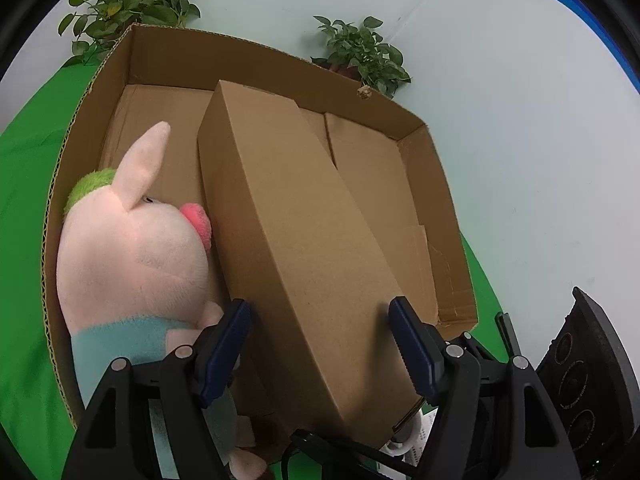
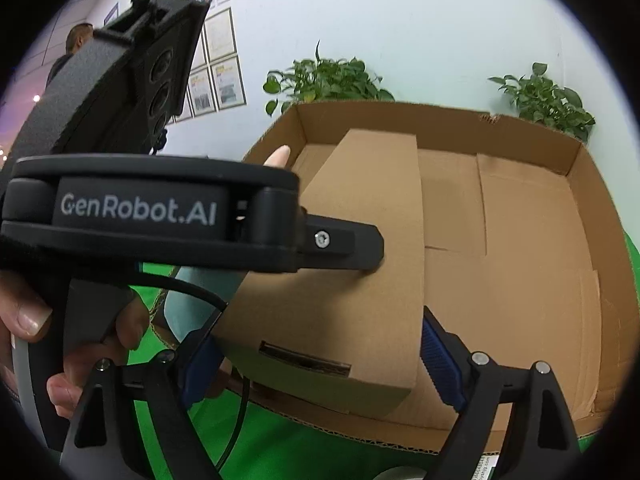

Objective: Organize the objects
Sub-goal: 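Lift the brown box with the left gripper and carry it into the tray box, then lower the brown box beside the plush pig and open the left gripper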

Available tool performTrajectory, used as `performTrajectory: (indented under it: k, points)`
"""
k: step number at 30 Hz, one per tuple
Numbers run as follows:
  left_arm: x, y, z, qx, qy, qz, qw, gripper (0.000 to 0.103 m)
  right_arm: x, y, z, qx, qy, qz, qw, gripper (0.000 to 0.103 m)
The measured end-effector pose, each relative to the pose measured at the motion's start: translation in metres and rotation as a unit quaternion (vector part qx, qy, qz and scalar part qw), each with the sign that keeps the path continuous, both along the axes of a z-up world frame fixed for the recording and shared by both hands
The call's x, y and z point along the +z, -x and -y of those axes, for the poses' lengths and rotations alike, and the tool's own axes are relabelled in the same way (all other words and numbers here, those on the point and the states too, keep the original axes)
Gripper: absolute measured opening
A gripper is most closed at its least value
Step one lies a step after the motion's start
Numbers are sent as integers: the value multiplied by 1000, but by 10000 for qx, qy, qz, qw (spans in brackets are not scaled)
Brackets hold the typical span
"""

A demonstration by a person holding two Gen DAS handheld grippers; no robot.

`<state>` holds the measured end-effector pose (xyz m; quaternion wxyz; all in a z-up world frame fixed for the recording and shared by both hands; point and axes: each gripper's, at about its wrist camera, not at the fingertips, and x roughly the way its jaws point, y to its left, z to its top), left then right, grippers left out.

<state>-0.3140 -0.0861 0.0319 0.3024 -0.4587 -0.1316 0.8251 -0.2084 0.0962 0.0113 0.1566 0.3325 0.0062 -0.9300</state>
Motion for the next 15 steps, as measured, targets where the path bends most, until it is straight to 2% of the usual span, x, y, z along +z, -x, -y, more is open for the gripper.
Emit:
performTrajectory:
  k: [4,9,15]
  points:
    - [-11,8,7,75,26,52,10000,60,-3,5,1,49,-70,251,9996,88]
    - [-30,14,17,134,78,52,9999,45,-12,2,-1,103,-15,660,9978,88]
    - [-39,15,21,154,44,80,9998,39,-15,-6,-3,193,43,1004,9947,92]
